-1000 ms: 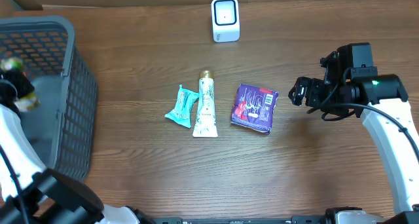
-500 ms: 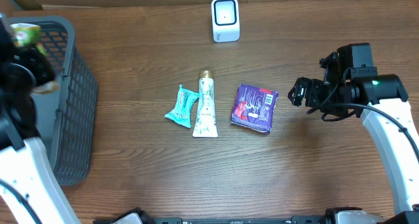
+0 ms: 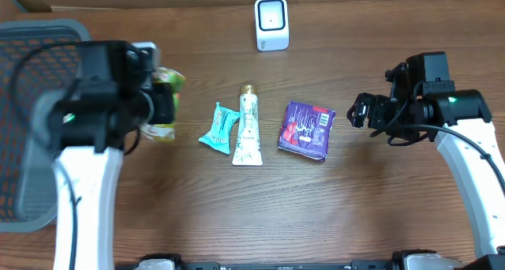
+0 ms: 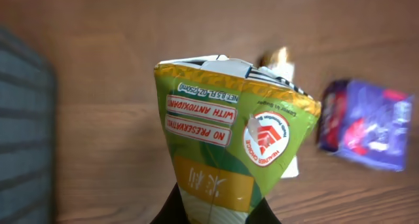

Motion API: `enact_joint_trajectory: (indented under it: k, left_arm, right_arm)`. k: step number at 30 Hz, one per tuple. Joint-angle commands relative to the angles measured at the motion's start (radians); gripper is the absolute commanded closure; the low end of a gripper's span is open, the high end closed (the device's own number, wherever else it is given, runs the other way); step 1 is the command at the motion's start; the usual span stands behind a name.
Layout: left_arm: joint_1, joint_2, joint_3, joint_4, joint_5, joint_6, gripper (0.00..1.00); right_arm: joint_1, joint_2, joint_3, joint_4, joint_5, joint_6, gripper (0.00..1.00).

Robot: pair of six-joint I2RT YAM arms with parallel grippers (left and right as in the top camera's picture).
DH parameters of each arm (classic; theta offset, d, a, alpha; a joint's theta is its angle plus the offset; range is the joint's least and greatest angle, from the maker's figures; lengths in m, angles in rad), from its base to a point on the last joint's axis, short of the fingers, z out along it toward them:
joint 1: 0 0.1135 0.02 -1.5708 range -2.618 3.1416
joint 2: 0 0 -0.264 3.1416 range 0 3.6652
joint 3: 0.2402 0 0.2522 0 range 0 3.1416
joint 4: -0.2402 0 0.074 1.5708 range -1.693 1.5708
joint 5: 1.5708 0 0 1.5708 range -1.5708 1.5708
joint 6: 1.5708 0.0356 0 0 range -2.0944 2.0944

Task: Scan the item barcode
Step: 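Grasp the green juice box and lift it out with the left gripper, then place the juice box beside the wipes and release it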

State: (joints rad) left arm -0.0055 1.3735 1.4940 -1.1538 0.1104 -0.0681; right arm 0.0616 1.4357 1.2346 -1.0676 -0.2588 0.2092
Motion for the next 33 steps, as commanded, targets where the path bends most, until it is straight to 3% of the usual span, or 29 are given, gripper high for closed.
enact_joint_trajectory:
  k: [1, 13, 19, 25, 29, 33]
  left_arm:
    - [-0.002, 0.062, -0.119, 0.092, -0.017, -0.026, 0.96]
    - [-0.031, 0.361, -0.334, 0.451, -0.006, 0.064, 0.96]
    - [-0.051, 0.481, -0.337, 0.510, -0.003, -0.018, 0.96]
    - [-0.113, 0.513, -0.337, 0.531, 0.165, -0.026, 0.96]
    - [-0.162, 0.513, -0.336, 0.530, 0.182, -0.053, 0.96]
    - [-0.198, 0.513, -0.336, 0.526, 0.182, -0.053, 0.82]
  right_arm:
    - [0.005, 0.001, -0.006, 0.008, -0.005, 0.005, 0.00]
    - [0.005, 0.001, -0.006, 0.011, -0.005, 0.005, 0.00]
    - [0.005, 0.001, -0.006, 0.011, -0.005, 0.005, 0.00]
    - [0.005, 0.001, -0.006, 0.011, -0.005, 0.005, 0.00]
    - [0.005, 0.001, -0.006, 0.011, -0.005, 0.005, 0.00]
    - [0.005, 0.001, -0.006, 0.008, -0.005, 0.005, 0.00]
